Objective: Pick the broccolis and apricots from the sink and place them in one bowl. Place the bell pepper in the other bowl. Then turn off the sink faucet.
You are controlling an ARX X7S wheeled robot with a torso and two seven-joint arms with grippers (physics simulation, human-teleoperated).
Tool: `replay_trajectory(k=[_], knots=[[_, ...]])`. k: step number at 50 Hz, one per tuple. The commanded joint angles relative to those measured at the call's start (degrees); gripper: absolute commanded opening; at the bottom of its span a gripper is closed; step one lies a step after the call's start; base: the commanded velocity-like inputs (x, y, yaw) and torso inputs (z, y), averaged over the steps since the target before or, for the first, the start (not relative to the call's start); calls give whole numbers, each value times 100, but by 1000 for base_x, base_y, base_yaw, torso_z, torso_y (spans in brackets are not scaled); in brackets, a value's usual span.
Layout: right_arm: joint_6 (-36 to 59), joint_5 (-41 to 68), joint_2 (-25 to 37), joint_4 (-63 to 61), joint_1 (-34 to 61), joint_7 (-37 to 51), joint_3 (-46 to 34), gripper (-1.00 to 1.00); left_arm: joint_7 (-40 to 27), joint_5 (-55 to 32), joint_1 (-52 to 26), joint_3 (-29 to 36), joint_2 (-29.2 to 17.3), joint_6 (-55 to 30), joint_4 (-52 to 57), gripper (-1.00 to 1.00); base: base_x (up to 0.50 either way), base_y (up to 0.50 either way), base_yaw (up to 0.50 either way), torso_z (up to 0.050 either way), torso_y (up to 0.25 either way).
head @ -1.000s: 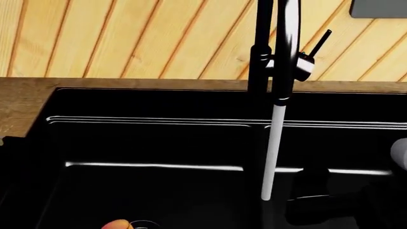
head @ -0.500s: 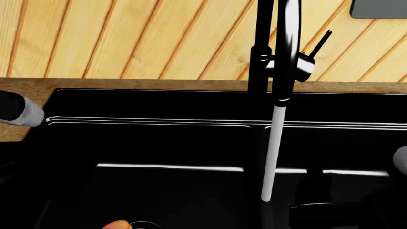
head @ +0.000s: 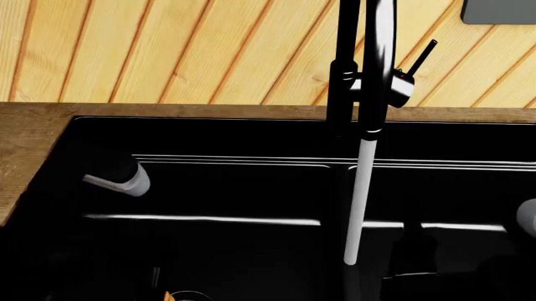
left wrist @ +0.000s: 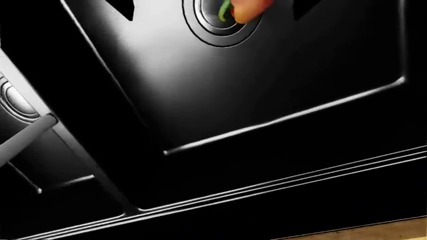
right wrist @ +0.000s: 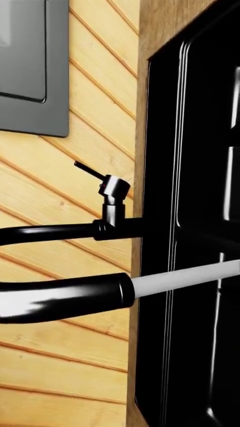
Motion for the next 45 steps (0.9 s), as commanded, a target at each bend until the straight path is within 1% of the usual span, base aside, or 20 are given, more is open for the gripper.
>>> replay_trajectory(k=[1,5,13,20,21,31,35,41,45], knots=[[22,-84,-108,38,-55,-80,4,100,313,390,-28,313,263,-52,-520,100,0,0,0,0,0],[15,-91,-121,39,-57,-92,10,100,453,410,15,375,260,-100,-605,100,0,0,0,0,0],[-125,-122,-76,15,-240,-87,49,100,682,760,109,565,345,-54,-811,100,0,0,0,0,0],[-169,-184,-133,53,-319,-128,28,100,747,959,144,699,448,-17,-921,100,0,0,0,0,0],[-176,-187,-136,62,-333,-128,27,100,766,1019,169,741,517,13,-996,100,0,0,0,0,0],[-223,-220,-184,88,-396,-149,28,100,1138,1514,213,1042,705,116,-1425,100,0,0,0,0,0],[-226,-230,-176,76,-418,-152,30,100,1408,1816,224,1208,750,206,-1605,100,0,0,0,0,0],[-393,-212,-36,-17,-634,-99,112,100,1374,1838,276,1264,806,208,-1676,100,0,0,0,0,0],[-384,-223,-49,-13,-626,-106,113,100,1402,1907,327,1321,847,246,-1756,100,0,0,0,0,0]])
